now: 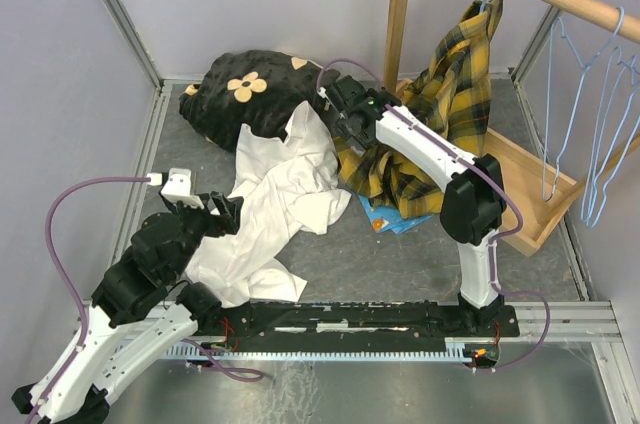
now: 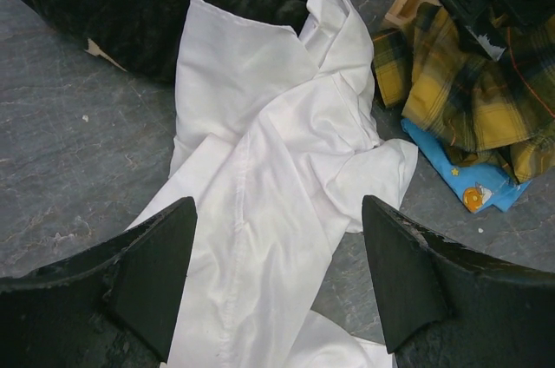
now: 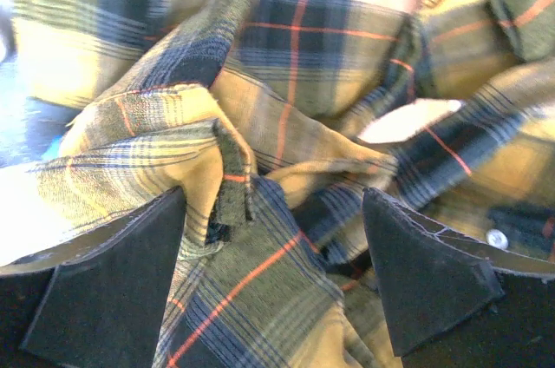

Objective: Place the shirt on the hanger
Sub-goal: Adjust the shirt on the hanger.

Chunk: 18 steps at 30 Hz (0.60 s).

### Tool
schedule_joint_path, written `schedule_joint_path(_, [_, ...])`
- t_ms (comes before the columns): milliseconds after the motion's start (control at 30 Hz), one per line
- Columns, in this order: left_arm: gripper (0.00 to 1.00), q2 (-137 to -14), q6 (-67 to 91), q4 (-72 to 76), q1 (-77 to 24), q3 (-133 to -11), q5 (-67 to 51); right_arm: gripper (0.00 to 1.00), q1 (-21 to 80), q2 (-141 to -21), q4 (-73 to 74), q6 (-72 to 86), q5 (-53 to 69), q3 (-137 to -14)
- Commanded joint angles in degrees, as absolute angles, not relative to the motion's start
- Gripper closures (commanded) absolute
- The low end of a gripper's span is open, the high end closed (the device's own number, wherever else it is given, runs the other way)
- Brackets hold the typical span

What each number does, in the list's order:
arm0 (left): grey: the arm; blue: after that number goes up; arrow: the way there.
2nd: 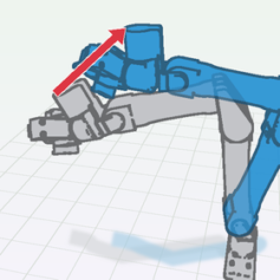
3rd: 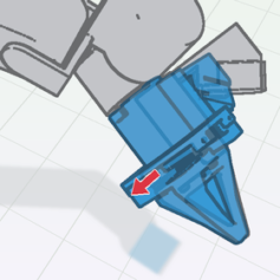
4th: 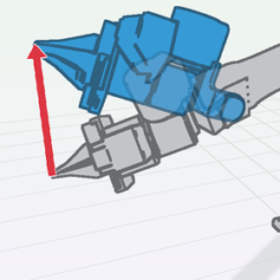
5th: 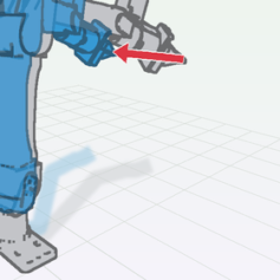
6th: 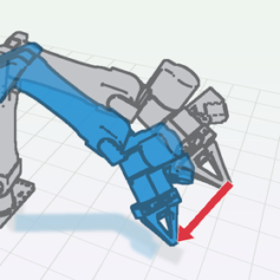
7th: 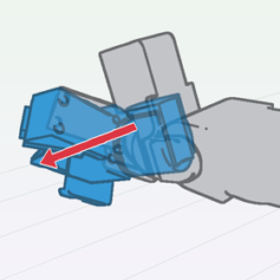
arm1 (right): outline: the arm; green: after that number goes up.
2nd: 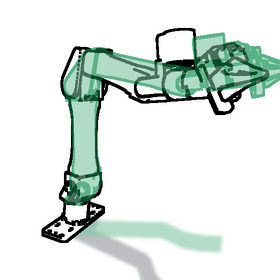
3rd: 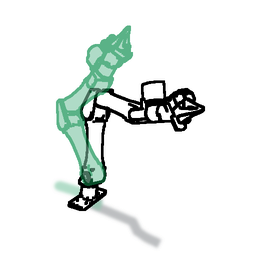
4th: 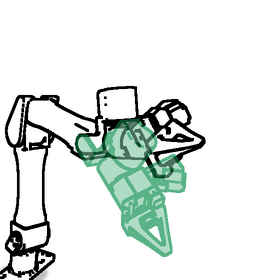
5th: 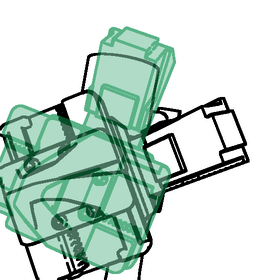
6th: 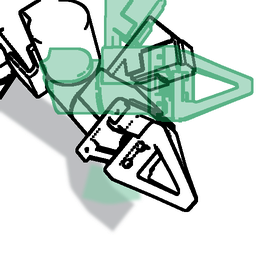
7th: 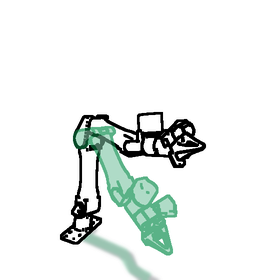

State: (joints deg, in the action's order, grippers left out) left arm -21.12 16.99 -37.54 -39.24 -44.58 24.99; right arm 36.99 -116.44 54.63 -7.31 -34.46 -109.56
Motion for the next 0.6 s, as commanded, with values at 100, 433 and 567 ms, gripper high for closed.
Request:
schedule_joint_path(100, [0.17, -21.20, 18.45, -34.90, -39.02, -44.30, 26.15, 0.09, 36.91, -115.77, 52.46, -8.36, -16.30, -109.99])
schedule_joint_path(433, [0.18, -21.09, 18.63, -35.03, -39.02, -44.21, 26.41, 0.07, 36.89, -119.17, 44.53, -5.67, -13.98, -104.95])
schedule_joint_path(567, [0.17, -21.08, 18.63, -35.02, -39.07, -44.12, 26.59, 0.07, 36.91, -122.25, 42.11, -6.95, -11.73, -106.14])
